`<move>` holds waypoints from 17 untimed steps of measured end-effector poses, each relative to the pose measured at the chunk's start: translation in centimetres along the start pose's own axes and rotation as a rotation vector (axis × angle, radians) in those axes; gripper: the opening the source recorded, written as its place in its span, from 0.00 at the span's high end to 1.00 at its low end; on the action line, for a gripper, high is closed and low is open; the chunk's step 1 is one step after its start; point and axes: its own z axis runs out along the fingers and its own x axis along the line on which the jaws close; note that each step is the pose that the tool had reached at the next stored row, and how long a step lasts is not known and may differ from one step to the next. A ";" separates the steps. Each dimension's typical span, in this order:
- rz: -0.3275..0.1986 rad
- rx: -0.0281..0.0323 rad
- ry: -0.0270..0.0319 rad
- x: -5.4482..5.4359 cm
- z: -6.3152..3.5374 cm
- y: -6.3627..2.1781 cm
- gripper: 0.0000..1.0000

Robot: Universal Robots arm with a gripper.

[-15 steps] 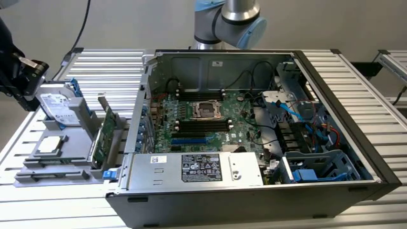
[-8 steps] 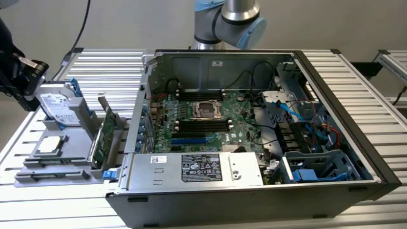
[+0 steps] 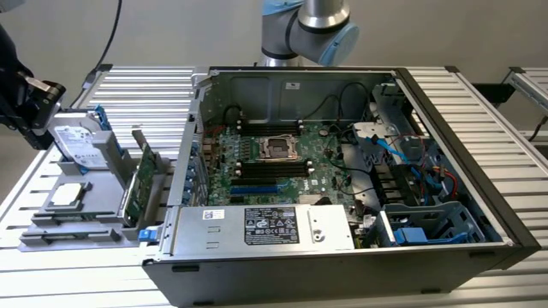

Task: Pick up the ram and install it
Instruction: 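Pick up the ram and move it above insertion slot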

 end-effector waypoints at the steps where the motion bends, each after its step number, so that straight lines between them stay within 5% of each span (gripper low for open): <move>1: -0.013 -0.0018 0.0006 0.0 0.02 0.00 0.89; 17: -0.304 0.0048 0.0146 0.0 0.24 -0.01 0.89</move>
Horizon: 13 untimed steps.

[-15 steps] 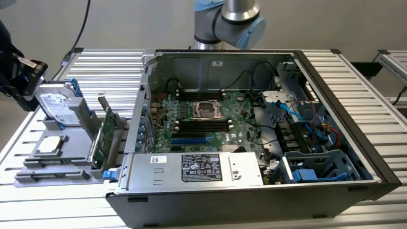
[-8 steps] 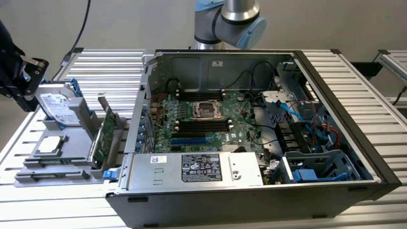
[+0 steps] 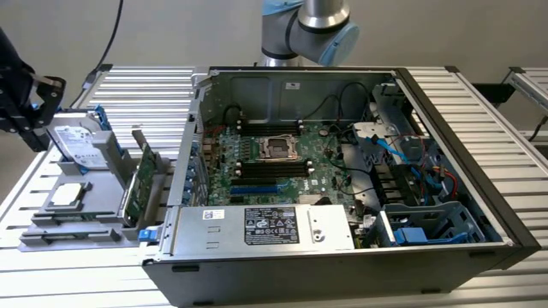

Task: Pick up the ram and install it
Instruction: 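Pick up the ram and move it above insertion slot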

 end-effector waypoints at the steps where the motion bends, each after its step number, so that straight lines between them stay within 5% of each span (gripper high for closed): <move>1: -0.018 0.0004 0.0009 0.0 0.02 0.00 0.89; 13: -0.235 0.0054 0.0116 0.0 0.31 -0.02 0.89</move>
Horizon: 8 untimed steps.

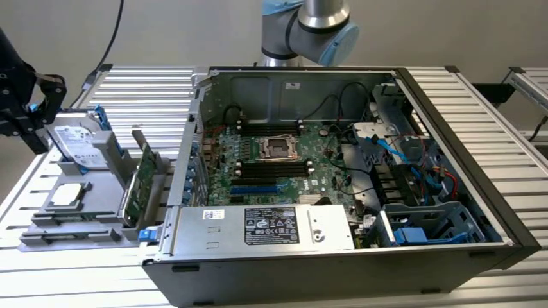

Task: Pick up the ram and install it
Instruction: 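Pick up the ram and move it above insertion slot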

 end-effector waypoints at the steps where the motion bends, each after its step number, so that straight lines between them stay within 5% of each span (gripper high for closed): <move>1: -0.020 0.0005 0.0010 0.0 0.03 0.00 0.89; 8: -0.146 0.0026 0.0070 0.0 0.23 0.00 0.89</move>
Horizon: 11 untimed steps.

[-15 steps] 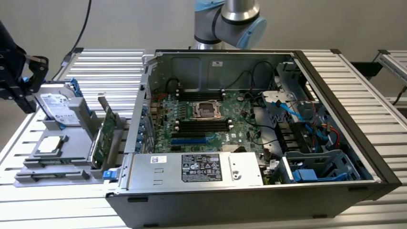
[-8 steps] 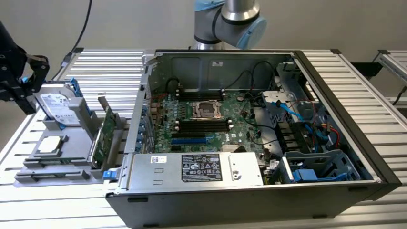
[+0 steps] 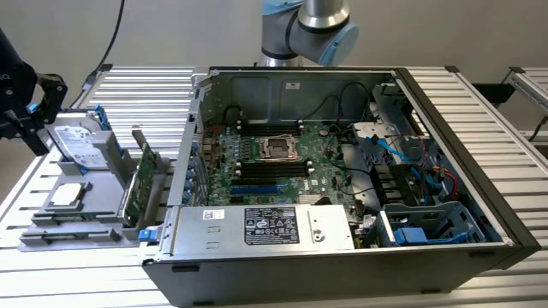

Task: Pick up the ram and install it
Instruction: 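Pick up the ram and move it above insertion slot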

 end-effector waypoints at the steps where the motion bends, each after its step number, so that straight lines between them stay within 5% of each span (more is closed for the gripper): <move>1: -0.018 0.0000 0.0006 0.0 0.04 0.00 0.89; 11: -0.191 0.0027 0.0081 0.0 0.00 0.00 0.89</move>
